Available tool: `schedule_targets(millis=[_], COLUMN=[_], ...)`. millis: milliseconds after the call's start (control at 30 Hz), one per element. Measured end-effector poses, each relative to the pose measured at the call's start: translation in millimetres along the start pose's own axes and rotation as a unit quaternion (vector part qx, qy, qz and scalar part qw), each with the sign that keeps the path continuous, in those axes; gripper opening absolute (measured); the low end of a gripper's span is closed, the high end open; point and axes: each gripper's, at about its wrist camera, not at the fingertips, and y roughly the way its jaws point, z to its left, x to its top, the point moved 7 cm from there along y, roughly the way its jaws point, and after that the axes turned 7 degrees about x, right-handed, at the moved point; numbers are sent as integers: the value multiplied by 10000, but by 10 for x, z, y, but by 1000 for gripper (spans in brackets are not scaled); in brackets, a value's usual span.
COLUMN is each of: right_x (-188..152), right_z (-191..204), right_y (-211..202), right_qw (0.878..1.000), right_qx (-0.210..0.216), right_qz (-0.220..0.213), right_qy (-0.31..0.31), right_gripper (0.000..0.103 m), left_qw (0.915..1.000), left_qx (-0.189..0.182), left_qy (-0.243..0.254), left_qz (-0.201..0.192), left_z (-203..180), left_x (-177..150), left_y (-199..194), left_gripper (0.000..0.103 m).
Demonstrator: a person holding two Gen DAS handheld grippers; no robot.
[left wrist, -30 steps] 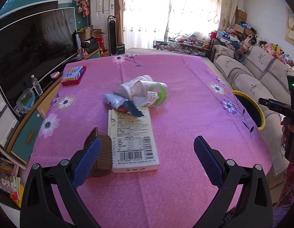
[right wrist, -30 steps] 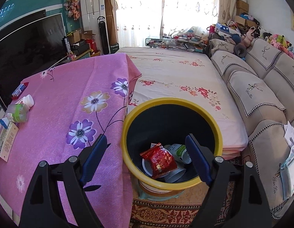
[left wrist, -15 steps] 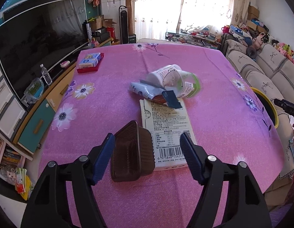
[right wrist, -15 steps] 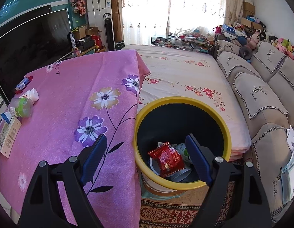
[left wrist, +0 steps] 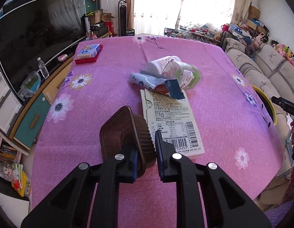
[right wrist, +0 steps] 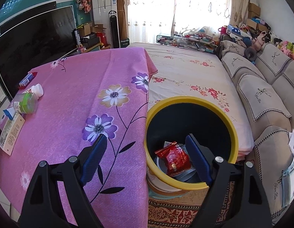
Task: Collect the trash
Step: 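Carry the brown tray over the bin and open the left gripper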
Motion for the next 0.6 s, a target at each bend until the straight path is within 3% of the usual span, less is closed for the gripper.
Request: schedule_targets(millis=[200, 400, 600], right_x=[-5, -76, -201], right_z=[44, -66, -284], right_y=[-69, -199, -377], right_qw=[10000, 9997, 9985], right_qx=[-18, -114, -284], right_qz=[-71, -175, -284], right_qy=[-50, 121, 379], right_gripper=[80, 80, 80], left_qw=[9990, 9972, 9948], left_qx=[200, -96, -402], left_qy=[268, 446, 595], left_qz=[-304, -599, -718], left_z=[-83, -366, -772], left_x=[102, 242, 397], left_y=[-270, -523, -527], left_gripper=[16, 16, 17])
